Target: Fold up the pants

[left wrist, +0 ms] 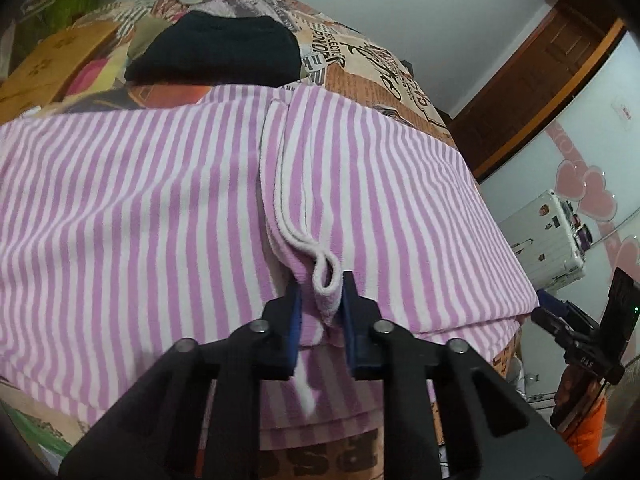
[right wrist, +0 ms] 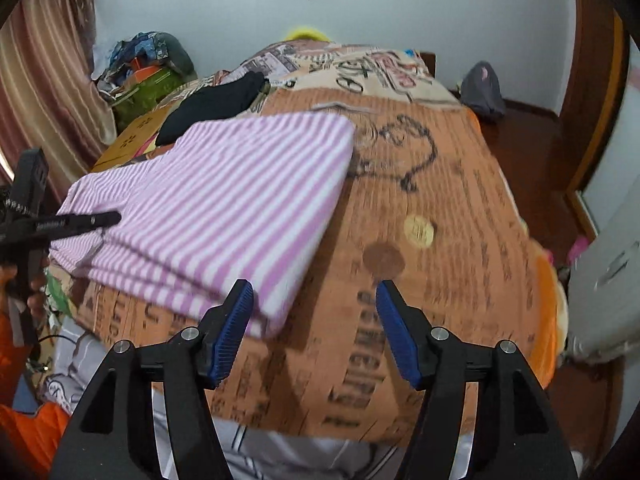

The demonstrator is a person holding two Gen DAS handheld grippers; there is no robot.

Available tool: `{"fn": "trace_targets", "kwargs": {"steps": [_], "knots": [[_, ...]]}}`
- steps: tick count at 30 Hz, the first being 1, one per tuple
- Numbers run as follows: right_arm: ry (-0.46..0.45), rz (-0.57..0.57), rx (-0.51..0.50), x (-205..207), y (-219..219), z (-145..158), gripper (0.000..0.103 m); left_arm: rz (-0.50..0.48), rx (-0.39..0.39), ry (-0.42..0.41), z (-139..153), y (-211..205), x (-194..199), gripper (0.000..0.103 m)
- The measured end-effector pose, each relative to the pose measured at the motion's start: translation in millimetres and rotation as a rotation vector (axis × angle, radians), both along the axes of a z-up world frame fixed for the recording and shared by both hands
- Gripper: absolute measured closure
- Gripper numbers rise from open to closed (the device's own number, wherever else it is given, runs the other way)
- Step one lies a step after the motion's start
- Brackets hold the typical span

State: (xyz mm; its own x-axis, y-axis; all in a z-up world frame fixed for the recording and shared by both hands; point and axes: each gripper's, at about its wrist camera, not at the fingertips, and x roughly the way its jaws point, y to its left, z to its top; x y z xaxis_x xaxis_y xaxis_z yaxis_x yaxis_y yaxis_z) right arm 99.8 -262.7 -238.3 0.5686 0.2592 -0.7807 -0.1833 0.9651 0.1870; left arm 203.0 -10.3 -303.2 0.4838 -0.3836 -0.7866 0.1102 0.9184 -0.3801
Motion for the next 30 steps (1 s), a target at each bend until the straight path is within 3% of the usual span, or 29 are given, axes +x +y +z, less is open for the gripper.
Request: {"fn": "trace_targets", "kwargs": {"steps": [9,14,23,26,30], "knots": [[-0.014,0.037,0.029,-1,24,-11,0.043,0.011,0.040,-0.048,18,-1,-19,0.092],[-0.055,-0.040,0.044,8,29,-20,0.043,0.015,0.054,-0.077,29,2,-29,0.093],[-0.107,-0.219,-0.061,4,7,-24,0.043,0.016,0.084,-0.054,20,9,-42,0.099],[-0.086,-0.239,-0.011,0,-4,-28,0.043,0.015,0.085,-0.038,16,9,-43,0.099],[-0.103,-0.247,-0.056,-3,0,-25,0.043,0.013,0.070,-0.028,17,10,-40,0.096]]}}
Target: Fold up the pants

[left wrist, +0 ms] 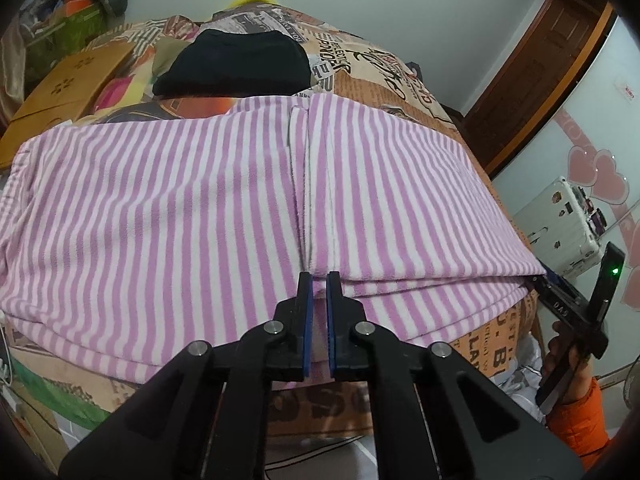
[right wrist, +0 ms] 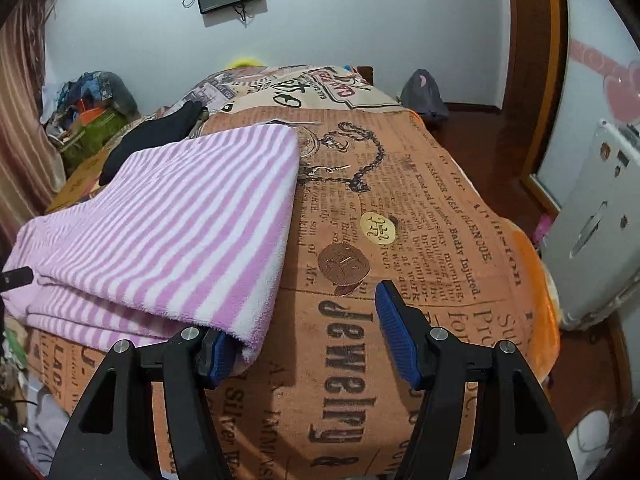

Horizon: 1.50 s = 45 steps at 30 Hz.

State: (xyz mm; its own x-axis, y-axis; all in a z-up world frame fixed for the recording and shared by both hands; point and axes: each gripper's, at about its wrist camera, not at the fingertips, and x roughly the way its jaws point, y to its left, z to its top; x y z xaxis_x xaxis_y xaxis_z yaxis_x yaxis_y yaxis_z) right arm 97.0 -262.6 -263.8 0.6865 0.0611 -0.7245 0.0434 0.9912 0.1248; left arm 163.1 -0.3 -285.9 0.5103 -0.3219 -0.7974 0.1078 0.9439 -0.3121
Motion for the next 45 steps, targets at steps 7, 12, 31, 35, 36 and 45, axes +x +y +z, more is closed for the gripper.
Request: {"fn": "trace_targets", "kwargs": {"steps": [7,12,31,35,36,45], "knots": [[0.018,0.014,0.034,1,-2,0,0.043,-0.012,-0.033,0.002,1,-9,16,0.054],[0.014,0.025,0.014,2,1,1,0.043,-0.022,-0.050,0.074,-23,-16,36,0.053],[-0.011,0.007,-0.033,6,0,-1,0.043,-0.031,-0.038,0.009,-10,-18,11,0.092],[-0.005,0.032,-0.016,2,-2,9,0.040,0.006,-0.022,-0.013,-5,-7,8,0.087],[-0.004,0.035,-0.017,1,-2,11,0.040,0.022,-0.010,-0.020,-3,-2,7,0.084],[0.019,0.103,-0.065,-22,11,35,0.040,0.284,0.140,-0.081,16,93,-22,0.073]]}}
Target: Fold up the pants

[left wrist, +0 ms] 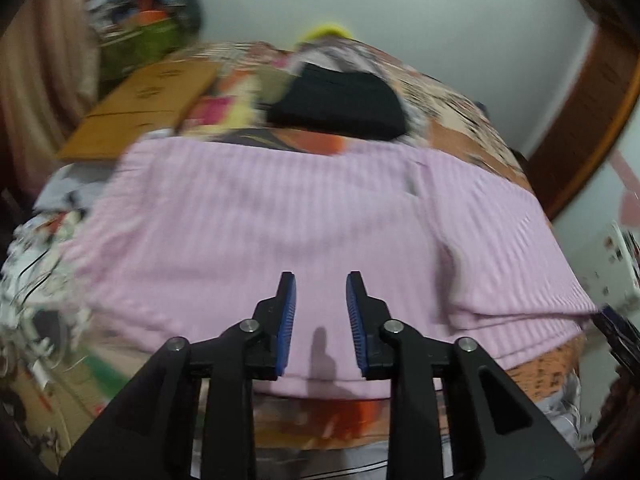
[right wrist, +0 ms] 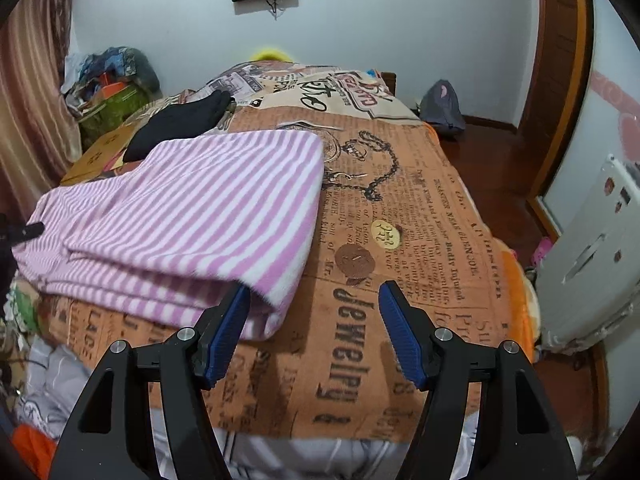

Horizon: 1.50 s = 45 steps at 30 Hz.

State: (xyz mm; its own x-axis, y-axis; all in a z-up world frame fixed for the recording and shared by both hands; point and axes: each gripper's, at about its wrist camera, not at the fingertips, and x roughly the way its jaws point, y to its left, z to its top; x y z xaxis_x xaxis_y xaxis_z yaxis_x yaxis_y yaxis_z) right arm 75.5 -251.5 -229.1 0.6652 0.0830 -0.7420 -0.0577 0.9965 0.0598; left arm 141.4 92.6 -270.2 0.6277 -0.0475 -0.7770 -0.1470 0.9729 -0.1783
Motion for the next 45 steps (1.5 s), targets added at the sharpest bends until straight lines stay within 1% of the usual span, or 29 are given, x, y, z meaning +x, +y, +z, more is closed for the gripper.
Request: {"fn": "trace_targets", "kwargs": {"steps": [2,4,6,8,11,14,18,19,20,22,25,29,34,37,40,42,43,44,45], "knots": [[-0.001,-0.001,-0.012,-4,1,4,0.040,0.068,0.009,-0.011,2,26,-12,0.066],[-0.007,-0.005,-0.016,-7,1,11,0.040,0.135,0.021,-0.018,3,51,-23,0.056],[-0.024,-0.010,-0.020,-7,2,21,0.040,0.194,0.016,-0.018,0,75,-37,0.052],[-0.037,-0.006,-0.012,-4,5,29,0.038,0.241,-0.013,-0.019,-5,97,-50,0.050],[-0.060,0.009,-0.007,5,16,37,0.033,0.272,-0.051,-0.007,-14,115,-59,0.050],[-0.084,0.040,-0.041,16,35,41,0.033,0.272,-0.097,0.016,-27,123,-63,0.049],[-0.088,0.093,-0.057,36,66,39,0.032,0.230,-0.141,0.034,-39,122,-56,0.049],[-0.088,0.102,-0.056,39,71,38,0.032,0.219,-0.147,0.039,-42,121,-53,0.048],[-0.087,0.116,-0.052,46,80,35,0.032,0.215,-0.153,0.045,-44,120,-51,0.045],[-0.076,0.137,-0.038,57,94,30,0.032,0.218,-0.177,0.058,-49,122,-47,0.042],[-0.054,0.155,-0.025,71,111,19,0.032,0.220,-0.261,0.068,-57,128,-41,0.042],[-0.010,0.168,-0.019,83,126,2,0.032,0.208,-0.296,0.053,-58,131,-33,0.042],[0.055,0.164,-0.013,90,130,-15,0.032,0.193,-0.301,0.047,-66,134,-14,0.040],[0.053,0.161,-0.005,89,129,-16,0.029,0.195,-0.294,0.043,-70,137,-3,0.040],[0.055,0.159,0.003,89,126,-16,0.027,0.199,-0.255,0.039,-72,133,9,0.040],[0.054,0.159,0.008,89,125,-17,0.025,0.206,-0.213,0.039,-70,129,15,0.043],[0.052,0.159,0.007,88,126,-17,0.025,0.209,-0.181,0.032,-68,127,17,0.052],[0.052,0.158,0.007,89,126,-17,0.024,0.211,-0.149,0.031,-66,125,19,0.067],[0.051,0.158,0.008,88,126,-17,0.024,0.208,-0.127,0.030,-64,123,20,0.074]]}}
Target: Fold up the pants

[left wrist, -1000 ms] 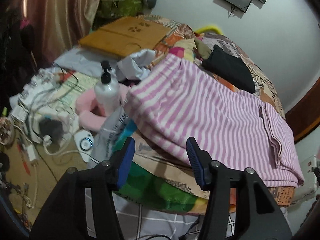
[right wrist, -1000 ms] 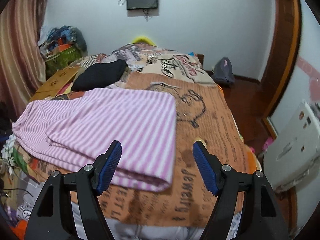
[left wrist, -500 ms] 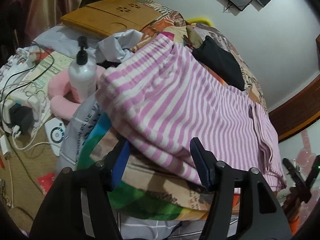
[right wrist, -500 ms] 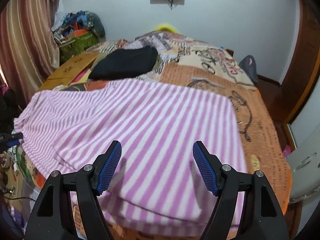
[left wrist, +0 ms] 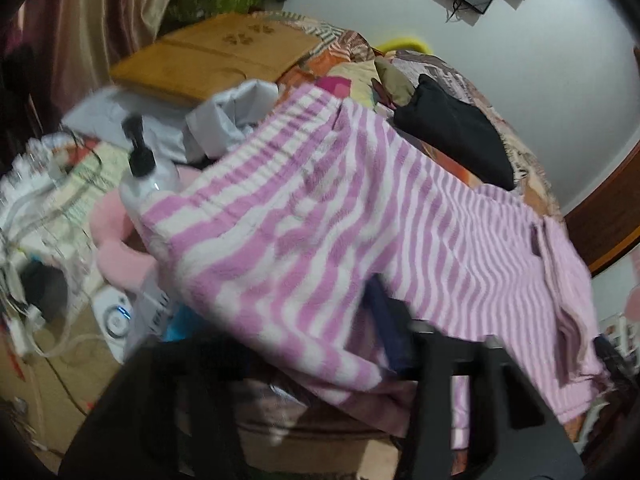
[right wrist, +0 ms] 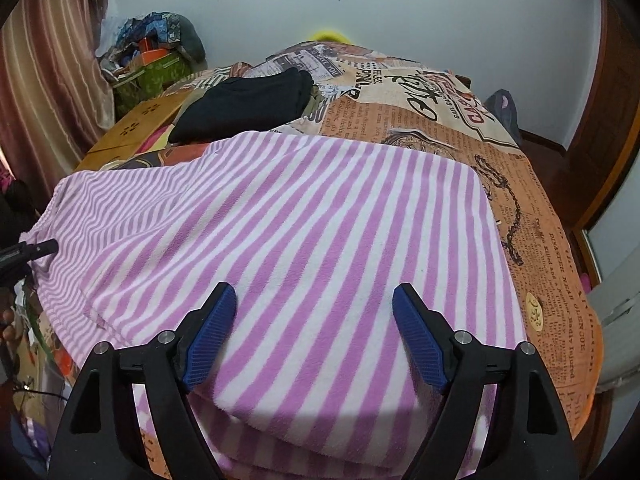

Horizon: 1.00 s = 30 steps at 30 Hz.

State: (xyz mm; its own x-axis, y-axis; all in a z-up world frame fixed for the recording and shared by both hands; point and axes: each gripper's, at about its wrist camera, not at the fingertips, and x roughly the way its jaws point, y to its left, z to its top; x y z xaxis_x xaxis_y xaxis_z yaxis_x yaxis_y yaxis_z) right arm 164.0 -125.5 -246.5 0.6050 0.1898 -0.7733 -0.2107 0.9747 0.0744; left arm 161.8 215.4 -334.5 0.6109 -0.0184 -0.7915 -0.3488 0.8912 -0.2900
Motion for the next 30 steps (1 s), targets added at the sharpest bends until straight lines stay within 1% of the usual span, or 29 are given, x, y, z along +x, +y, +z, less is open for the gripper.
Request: {"fn": "trace_targets", "kwargs": {"steps": [1,3,6,10,13,15,20,25,30], "knots": [[-0.001,0.001,0.000,-1,0,0,0.024,-0.007,0.013,-0.001,2,-1,1,0.083],[-0.002,0.002,0.002,-1,0,0,0.024,-0.017,0.029,-0.013,7,-4,2,0.086],[-0.001,0.006,0.003,0,-1,1,0.024,-0.033,0.077,-0.032,20,-10,2,0.088],[-0.002,0.010,-0.009,1,-4,6,0.024,-0.059,0.116,-0.093,47,-17,1,0.089],[-0.037,-0.004,-0.011,-3,-15,18,0.024,-0.083,0.123,-0.152,73,-27,4,0.090],[-0.060,-0.021,-0.008,-6,-24,25,0.024,-0.104,0.118,-0.199,92,-37,8,0.090],[-0.097,-0.066,-0.031,-12,-49,34,0.024,-0.180,0.140,-0.291,133,-71,22,0.091],[-0.088,-0.108,-0.025,-15,-77,28,0.024,-0.248,0.165,-0.353,161,-110,39,0.091],[-0.018,-0.105,-0.004,-15,-90,6,0.024,-0.332,0.177,-0.401,184,-156,54,0.091]]}}
